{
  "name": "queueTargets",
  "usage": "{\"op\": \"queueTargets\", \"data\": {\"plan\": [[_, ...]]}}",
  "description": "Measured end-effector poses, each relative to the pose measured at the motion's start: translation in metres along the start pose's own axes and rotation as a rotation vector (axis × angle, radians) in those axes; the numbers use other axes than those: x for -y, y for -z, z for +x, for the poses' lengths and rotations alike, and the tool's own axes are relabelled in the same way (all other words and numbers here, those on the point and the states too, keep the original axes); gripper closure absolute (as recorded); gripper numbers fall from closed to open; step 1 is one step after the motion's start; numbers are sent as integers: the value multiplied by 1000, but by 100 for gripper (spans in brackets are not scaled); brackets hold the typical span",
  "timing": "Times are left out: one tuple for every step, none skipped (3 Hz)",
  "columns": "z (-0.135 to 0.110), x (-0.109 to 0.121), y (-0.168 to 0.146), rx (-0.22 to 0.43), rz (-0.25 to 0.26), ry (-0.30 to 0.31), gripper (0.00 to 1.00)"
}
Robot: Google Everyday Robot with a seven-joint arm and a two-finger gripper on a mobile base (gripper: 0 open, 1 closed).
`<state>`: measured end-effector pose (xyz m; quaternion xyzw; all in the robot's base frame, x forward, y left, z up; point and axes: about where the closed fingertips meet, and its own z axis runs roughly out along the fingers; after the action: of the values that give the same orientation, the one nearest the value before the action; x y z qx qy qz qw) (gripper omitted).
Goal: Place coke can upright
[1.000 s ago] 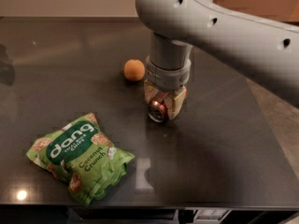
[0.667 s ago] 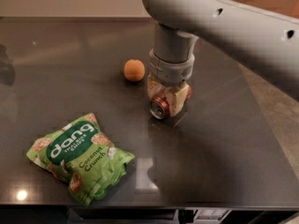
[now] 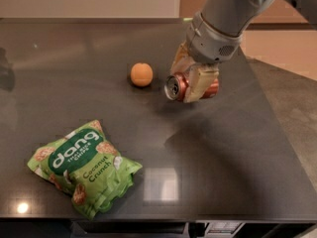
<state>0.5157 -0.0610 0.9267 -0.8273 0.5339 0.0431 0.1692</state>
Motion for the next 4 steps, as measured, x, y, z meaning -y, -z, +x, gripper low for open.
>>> {"op": "queueTargets", "data": {"plan": [[-1,-1,23,177,97,-204,100],[1,-7,30,359,156,-369,100],[3,-13,30,550,188,-479,100],[5,-18,27,714,208,-550,100]]}}
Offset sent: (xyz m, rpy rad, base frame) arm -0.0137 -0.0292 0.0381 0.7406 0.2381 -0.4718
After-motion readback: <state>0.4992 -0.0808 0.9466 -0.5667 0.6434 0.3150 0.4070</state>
